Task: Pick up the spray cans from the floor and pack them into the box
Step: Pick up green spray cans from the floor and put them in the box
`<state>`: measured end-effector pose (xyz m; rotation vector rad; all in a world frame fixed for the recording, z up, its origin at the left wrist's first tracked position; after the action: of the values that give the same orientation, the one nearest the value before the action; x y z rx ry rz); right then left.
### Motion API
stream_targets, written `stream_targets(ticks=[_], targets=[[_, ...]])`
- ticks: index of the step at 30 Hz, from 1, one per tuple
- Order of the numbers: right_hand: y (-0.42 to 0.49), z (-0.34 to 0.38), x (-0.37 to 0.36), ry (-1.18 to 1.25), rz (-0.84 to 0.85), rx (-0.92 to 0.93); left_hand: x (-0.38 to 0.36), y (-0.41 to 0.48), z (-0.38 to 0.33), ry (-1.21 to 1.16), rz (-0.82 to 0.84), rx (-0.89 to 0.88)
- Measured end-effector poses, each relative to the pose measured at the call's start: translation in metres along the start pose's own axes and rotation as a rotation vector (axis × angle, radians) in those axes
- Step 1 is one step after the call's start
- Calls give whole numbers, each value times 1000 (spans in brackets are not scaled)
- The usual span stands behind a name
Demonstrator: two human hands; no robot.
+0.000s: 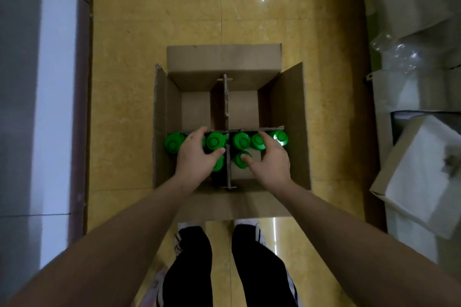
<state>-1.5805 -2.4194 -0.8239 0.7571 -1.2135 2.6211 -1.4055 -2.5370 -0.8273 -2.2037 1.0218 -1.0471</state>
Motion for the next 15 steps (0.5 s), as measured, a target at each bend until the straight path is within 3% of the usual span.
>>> stream_targets(ticks=[5, 10, 15], targets=[[-52, 73, 103, -70, -93, 80, 71, -58, -116, 129, -96, -152], [-125, 159, 225, -186, -167, 147, 141, -139, -261, 388, -72, -313], [-240, 252, 358, -282, -403, 226, 217, -248, -421, 552, -228, -548]])
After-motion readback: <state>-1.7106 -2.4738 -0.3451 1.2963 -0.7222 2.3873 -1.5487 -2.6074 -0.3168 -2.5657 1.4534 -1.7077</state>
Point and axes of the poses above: each hand's wrist, its own y-axis towards the middle knuckle, its own x-axis out of the back of the hand, z = x × y, the point moved 7 cm from there along y, towards the middle knuckle, and after that the axes turned 15 degrees about z, right-handed, at the moved point
